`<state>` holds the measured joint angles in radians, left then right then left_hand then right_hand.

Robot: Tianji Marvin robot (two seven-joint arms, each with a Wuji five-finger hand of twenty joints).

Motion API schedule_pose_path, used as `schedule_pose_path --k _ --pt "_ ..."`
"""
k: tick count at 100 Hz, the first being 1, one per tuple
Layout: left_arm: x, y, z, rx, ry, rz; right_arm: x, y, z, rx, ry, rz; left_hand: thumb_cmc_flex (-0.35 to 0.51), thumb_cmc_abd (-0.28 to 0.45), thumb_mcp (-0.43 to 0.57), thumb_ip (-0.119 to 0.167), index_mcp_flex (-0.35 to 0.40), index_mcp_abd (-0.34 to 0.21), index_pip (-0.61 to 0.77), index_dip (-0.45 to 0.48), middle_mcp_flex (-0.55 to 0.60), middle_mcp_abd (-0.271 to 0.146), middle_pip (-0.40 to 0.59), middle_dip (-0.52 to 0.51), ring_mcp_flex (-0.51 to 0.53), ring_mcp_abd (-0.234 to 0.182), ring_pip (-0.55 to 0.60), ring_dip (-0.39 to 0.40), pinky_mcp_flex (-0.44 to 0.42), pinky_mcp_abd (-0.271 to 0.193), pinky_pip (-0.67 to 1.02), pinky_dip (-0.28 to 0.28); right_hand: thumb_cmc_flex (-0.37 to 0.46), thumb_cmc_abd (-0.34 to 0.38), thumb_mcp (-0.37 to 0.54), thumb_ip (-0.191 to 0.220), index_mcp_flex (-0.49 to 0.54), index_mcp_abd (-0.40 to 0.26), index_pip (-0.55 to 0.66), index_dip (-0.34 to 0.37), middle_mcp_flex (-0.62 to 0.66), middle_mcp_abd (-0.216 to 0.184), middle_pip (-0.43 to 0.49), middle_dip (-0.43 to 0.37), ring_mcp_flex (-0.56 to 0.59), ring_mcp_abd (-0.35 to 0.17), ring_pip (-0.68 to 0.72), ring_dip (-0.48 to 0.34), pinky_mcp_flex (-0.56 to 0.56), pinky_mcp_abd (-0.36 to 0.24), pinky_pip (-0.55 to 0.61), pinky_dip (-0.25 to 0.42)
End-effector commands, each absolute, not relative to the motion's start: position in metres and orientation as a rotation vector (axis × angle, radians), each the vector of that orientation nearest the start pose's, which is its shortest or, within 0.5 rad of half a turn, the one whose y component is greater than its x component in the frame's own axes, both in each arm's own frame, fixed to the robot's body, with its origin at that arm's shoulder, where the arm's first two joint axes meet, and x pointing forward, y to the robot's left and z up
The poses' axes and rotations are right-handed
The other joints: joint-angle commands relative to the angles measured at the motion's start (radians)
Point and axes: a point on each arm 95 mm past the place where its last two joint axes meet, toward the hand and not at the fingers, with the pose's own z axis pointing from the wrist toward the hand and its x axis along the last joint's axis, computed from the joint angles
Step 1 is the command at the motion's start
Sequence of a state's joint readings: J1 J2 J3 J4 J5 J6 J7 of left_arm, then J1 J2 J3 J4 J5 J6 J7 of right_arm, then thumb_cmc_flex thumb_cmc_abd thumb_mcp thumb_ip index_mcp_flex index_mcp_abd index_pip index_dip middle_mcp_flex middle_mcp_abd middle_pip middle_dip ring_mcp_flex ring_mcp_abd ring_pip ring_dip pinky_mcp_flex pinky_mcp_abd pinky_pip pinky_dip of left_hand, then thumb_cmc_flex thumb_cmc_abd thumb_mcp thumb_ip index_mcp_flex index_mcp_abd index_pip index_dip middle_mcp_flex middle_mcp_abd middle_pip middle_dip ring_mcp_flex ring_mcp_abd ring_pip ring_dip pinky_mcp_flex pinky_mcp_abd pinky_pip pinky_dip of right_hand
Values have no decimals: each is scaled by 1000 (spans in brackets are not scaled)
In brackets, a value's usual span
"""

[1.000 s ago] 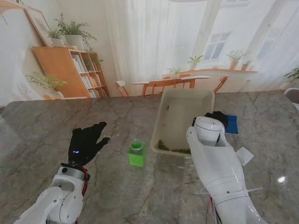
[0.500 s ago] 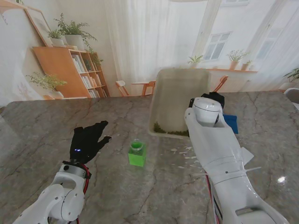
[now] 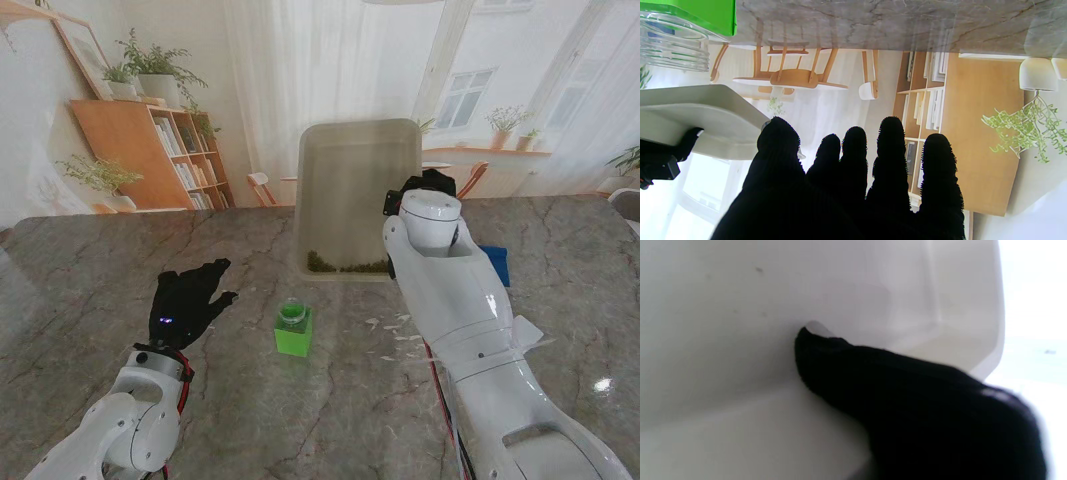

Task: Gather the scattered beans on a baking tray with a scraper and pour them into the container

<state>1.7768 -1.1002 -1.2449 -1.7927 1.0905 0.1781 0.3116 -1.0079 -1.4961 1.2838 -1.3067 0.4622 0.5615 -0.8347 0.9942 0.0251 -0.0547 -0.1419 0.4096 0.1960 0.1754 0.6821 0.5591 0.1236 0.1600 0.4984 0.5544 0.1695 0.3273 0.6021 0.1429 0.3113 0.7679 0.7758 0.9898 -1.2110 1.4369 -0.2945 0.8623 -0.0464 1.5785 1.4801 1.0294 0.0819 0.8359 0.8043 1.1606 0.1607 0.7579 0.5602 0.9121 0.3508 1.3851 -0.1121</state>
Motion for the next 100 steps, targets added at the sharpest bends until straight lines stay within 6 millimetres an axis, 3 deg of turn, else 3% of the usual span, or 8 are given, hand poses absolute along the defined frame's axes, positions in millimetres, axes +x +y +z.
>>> schedule_pose_path --k 1,100 --pt "344 -3 -303 -1081 1189 -1482 547 28 -184 -2733 569 -1950 -8 63 8 96 17 -10 9 5 12 -7 -9 -1 24 4 -5 4 -6 22 2 27 135 17 133 10 28 -1 50 32 56 -186 185 90 58 -109 188 82 119 -37 253 110" --pt "345 0 -305 -1099 1190 -1476 550 55 -156 -2568 160 -2199 -10 64 7 96 16 -10 8 4 12 -6 -9 -1 22 4 -5 4 -8 22 1 27 136 15 133 22 27 -1 50 38 58 -200 188 116 56 -118 202 95 121 -41 258 121"
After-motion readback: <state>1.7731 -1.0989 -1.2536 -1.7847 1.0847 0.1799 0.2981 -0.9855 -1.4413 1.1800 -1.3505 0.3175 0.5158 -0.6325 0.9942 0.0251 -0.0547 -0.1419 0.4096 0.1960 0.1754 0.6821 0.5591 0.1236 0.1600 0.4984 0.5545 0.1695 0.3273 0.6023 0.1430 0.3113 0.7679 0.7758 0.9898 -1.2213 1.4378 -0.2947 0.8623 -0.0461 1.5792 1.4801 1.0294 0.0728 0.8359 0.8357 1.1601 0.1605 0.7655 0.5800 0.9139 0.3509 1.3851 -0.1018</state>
